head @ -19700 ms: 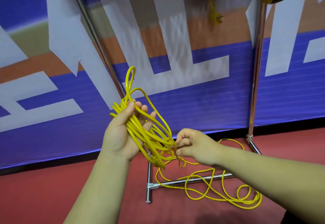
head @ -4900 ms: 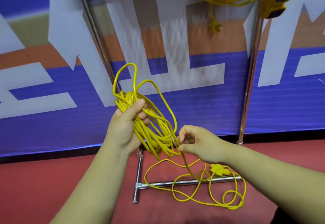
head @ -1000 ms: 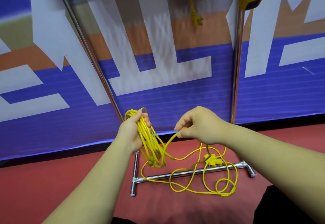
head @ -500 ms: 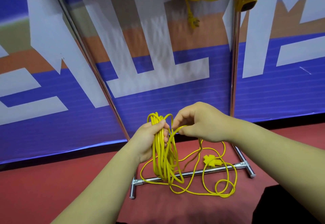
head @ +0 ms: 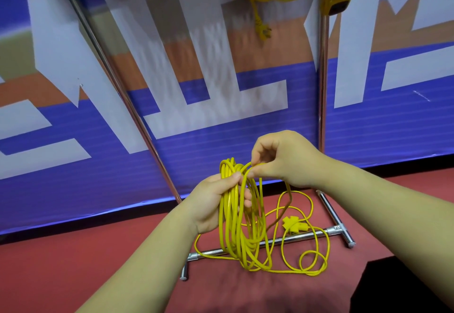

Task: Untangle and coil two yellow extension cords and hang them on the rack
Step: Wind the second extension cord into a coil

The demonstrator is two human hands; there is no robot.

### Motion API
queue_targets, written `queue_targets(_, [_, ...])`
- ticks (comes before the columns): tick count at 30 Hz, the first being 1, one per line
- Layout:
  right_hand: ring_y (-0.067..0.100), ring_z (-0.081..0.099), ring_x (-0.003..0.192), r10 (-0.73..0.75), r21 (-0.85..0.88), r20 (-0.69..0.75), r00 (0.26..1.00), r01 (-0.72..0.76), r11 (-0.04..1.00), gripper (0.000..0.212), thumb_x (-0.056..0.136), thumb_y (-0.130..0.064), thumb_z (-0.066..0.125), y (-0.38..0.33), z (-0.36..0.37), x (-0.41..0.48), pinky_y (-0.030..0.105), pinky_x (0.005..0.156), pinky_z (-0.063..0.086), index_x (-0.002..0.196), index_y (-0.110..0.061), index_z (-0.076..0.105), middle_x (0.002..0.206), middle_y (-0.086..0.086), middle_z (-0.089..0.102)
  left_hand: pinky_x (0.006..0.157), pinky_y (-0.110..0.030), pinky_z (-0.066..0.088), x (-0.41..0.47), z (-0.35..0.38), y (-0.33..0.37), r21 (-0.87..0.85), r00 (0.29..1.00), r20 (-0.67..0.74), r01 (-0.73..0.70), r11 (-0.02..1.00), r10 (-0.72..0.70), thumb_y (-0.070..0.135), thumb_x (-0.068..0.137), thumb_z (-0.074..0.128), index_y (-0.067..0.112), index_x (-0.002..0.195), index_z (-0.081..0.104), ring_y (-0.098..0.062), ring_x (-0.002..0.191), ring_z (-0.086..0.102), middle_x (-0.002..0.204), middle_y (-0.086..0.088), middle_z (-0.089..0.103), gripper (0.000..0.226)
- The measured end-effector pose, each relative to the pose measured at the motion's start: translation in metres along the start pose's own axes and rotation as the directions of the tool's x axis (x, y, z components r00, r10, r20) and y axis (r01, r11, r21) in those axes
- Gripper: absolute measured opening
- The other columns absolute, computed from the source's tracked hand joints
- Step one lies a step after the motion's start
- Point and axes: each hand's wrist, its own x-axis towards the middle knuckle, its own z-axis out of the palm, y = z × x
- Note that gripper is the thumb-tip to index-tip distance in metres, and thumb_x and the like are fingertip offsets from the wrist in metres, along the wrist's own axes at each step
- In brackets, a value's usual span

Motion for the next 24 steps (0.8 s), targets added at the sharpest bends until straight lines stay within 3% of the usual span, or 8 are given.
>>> queue_targets(7, [0.001,0.061,0.056,0.016,-0.019,0.004,1.000,-0.016,1.000,0.025,0.068,-0.029,0.092,0.005,-0.003,0.000,0.016,0.056,0.046,0.073,-0.019,0.069,0.066,-0.012,0.069,0.065,-0.034,0.054,-0.002,0.005,-0.002,-0.018,0.995,0.095,-0.011,1.000,0.013,0.025,0.089,0.061,0.004,0.096,0.060,-0.026,0.067,0.060,0.075,-0.016,0.061,0.022])
queue_targets(13, [0.005,0.059,0.055,0.059,0.048,0.044,0.997,-0.061,0.997,0.023,0.070,-0.023,0.091,0.006,-0.004,-0.001,0.026,0.057,0.051,0.075,-0.018,0.069,0.065,-0.004,0.069,0.061,-0.035,0.052,-0.007,0.008,0.001,-0.079,0.979,0.204,0.031,0.996,-0.015,0.026,0.092,0.059,0.008,0.090,0.064,-0.021,0.057,0.056,0.070,-0.009,0.054,0.019])
queue_targets(19, [0.019,0.066,0.071,0.094,0.362,0.156,0.983,-0.146,0.921,0.019,0.077,-0.002,0.082,0.004,-0.010,-0.003,0.038,0.071,0.055,0.091,-0.008,0.071,0.079,0.017,0.072,0.039,-0.021,0.036,-0.015,0.011,0.013,-0.054,0.990,0.087,-0.103,0.993,0.107,0.018,0.080,0.063,0.014,0.065,0.053,-0.009,0.038,0.035,0.053,-0.001,0.038,0.019])
queue_targets(24, [0.016,0.059,0.063,0.179,0.523,0.178,0.968,-0.247,0.816,0.024,0.085,0.007,0.070,0.010,-0.014,-0.006,0.029,0.065,0.052,0.101,-0.010,0.071,0.072,0.006,0.067,0.036,-0.018,0.033,-0.022,-0.010,0.037,-0.208,0.965,-0.053,-0.264,0.942,0.258,0.016,0.079,0.061,0.019,0.061,0.047,-0.005,0.035,0.033,0.048,0.006,0.034,0.023])
